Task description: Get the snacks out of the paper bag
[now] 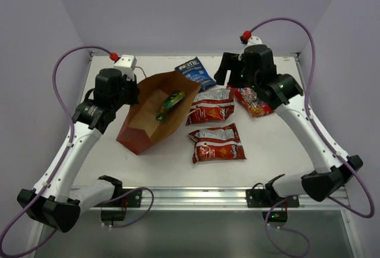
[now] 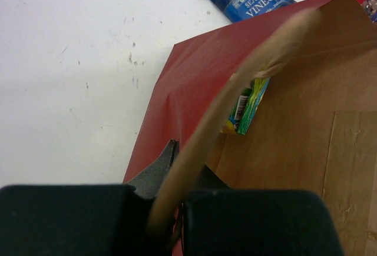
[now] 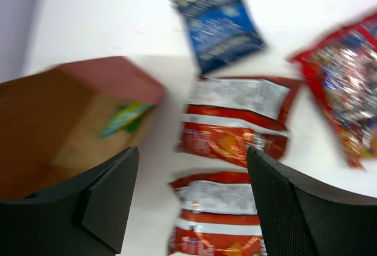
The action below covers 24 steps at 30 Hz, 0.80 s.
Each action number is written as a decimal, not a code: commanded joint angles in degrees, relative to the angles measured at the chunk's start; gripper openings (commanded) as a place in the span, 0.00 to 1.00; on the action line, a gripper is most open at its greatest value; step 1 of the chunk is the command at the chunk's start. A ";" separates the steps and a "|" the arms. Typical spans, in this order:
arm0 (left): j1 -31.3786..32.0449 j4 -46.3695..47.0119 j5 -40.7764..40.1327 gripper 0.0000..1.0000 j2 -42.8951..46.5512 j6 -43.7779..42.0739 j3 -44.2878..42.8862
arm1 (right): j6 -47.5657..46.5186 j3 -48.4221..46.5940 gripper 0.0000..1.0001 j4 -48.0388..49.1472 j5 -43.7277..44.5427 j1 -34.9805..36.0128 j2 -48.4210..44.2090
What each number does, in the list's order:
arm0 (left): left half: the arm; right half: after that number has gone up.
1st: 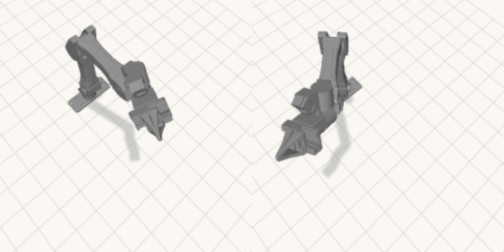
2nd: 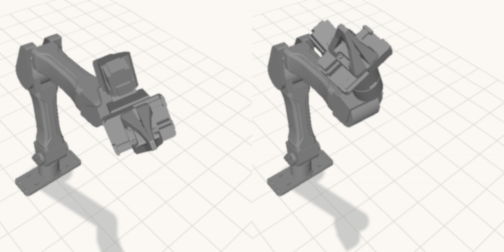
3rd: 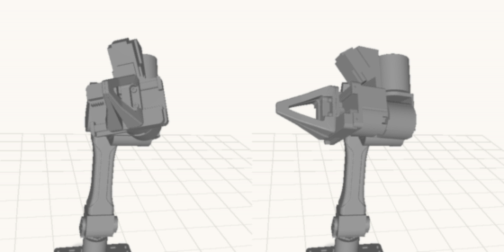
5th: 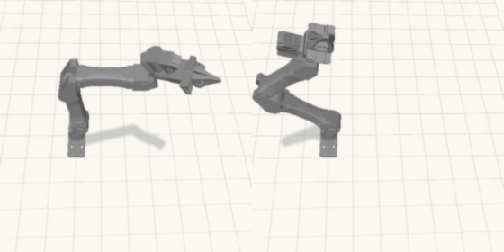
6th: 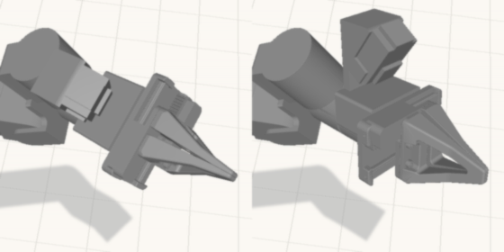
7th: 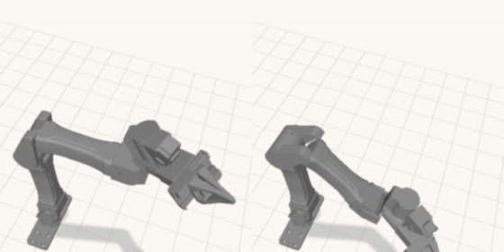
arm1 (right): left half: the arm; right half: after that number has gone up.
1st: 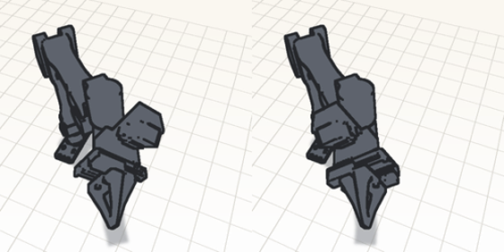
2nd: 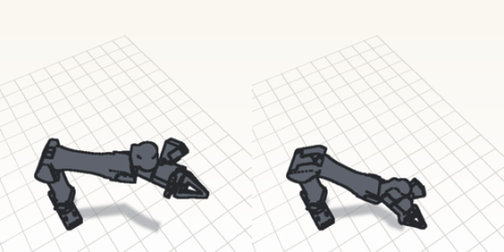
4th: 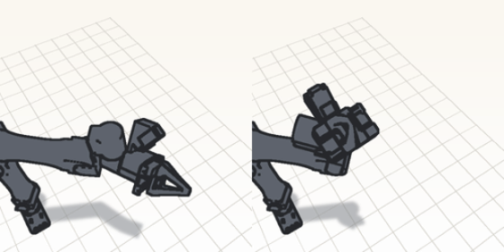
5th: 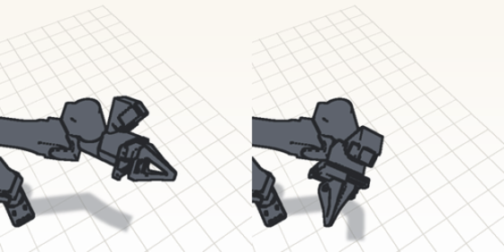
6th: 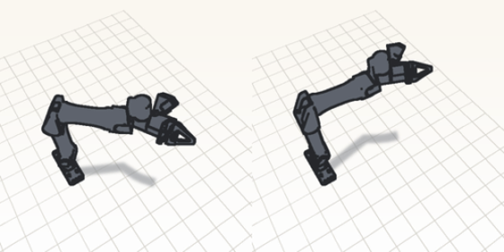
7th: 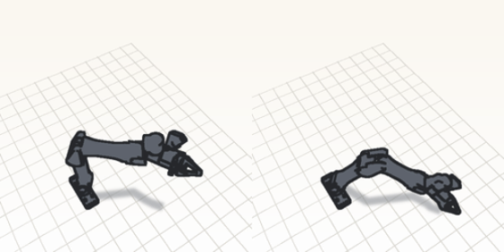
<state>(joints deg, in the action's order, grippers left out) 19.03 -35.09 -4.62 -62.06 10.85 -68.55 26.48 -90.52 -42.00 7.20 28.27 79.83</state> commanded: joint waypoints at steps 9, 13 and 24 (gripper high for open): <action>1.36 4.15 1.90 0.00 -0.34 -0.31 -0.44 | 8.23 -13.62 0.78 4.03 -14.31 13.82 5.23; 2.42 4.15 0.23 0.00 -0.25 0.13 -0.70 | 11.05 -14.25 0.78 6.57 -17.30 18.21 10.60; 4.00 3.98 -7.06 0.00 0.36 3.55 -0.79 | 18.51 -8.71 0.78 5.97 -12.40 21.39 18.69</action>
<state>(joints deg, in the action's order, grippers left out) 22.28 -34.15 -8.29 -62.50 11.68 -68.55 41.45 -99.59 -36.49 -8.36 49.19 99.31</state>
